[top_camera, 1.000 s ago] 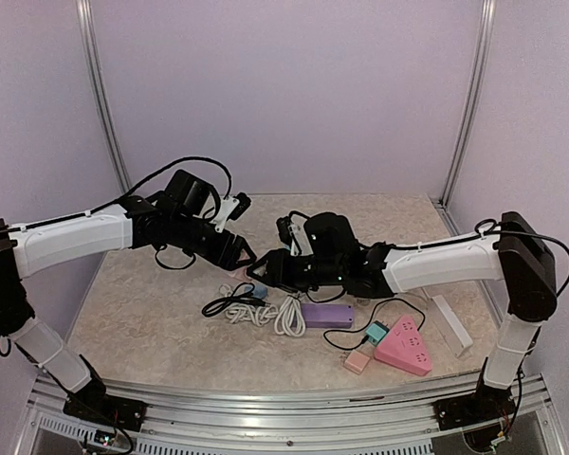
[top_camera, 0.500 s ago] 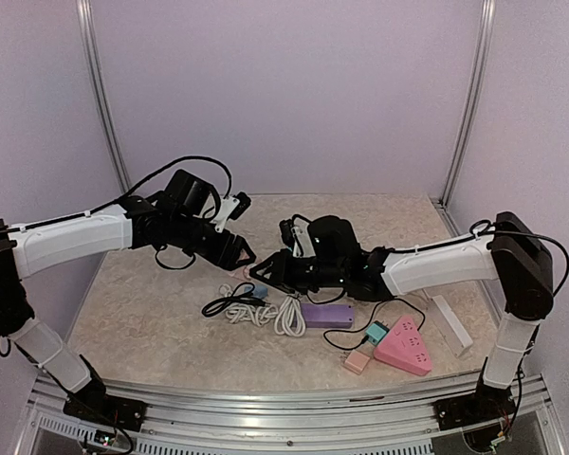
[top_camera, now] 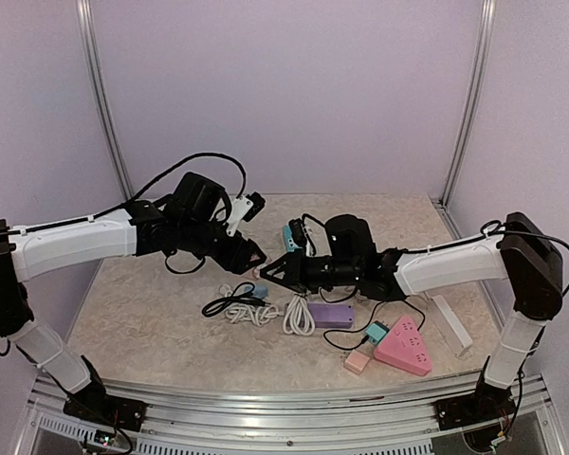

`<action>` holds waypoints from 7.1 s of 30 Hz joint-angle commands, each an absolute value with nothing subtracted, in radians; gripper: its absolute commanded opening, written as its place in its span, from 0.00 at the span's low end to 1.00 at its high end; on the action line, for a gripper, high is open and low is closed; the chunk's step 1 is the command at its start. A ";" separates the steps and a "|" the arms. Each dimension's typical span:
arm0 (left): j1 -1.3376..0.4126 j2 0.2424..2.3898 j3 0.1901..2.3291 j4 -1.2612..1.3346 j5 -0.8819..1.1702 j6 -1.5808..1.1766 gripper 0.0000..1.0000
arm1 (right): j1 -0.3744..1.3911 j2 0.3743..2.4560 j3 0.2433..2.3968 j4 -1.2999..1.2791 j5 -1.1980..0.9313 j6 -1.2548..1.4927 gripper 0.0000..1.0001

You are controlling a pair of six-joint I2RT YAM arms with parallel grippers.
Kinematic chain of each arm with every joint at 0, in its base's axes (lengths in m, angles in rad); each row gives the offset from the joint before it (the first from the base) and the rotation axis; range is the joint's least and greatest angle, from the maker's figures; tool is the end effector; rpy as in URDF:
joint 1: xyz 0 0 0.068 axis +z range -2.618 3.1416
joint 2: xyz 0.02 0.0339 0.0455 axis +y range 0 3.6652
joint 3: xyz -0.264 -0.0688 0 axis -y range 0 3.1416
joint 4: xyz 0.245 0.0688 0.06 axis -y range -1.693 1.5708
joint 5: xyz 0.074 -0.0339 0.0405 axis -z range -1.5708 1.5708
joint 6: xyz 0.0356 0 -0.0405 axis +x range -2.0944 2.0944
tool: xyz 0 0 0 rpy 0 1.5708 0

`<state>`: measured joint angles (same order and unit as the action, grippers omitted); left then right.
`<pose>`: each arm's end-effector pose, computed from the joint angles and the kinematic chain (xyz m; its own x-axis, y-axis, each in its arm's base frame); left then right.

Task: Pull the plug off the socket
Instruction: Remove the plug from the socket, then place the plug at the center of the board, then reset both arms

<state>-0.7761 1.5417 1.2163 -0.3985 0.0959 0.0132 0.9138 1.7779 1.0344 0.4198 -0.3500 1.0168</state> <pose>0.2443 -0.2446 0.2834 -0.4627 0.4726 -0.7500 0.7547 0.6539 -0.0535 0.2329 0.3219 0.2160 -0.9036 0.1365 -0.4060 -0.3306 0.3806 0.8636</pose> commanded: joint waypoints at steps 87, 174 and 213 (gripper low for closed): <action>-0.465 1.614 1.253 -0.442 0.329 -0.162 0.00 | 0.756 1.567 0.999 0.043 -0.011 0.697 0.00; 0.045 1.293 0.931 -0.017 0.222 -0.335 0.99 | 0.243 1.269 0.867 0.053 0.121 0.295 1.00; 0.195 0.800 0.121 0.645 -0.056 -0.139 0.99 | 0.149 0.956 0.139 0.808 0.436 0.083 1.00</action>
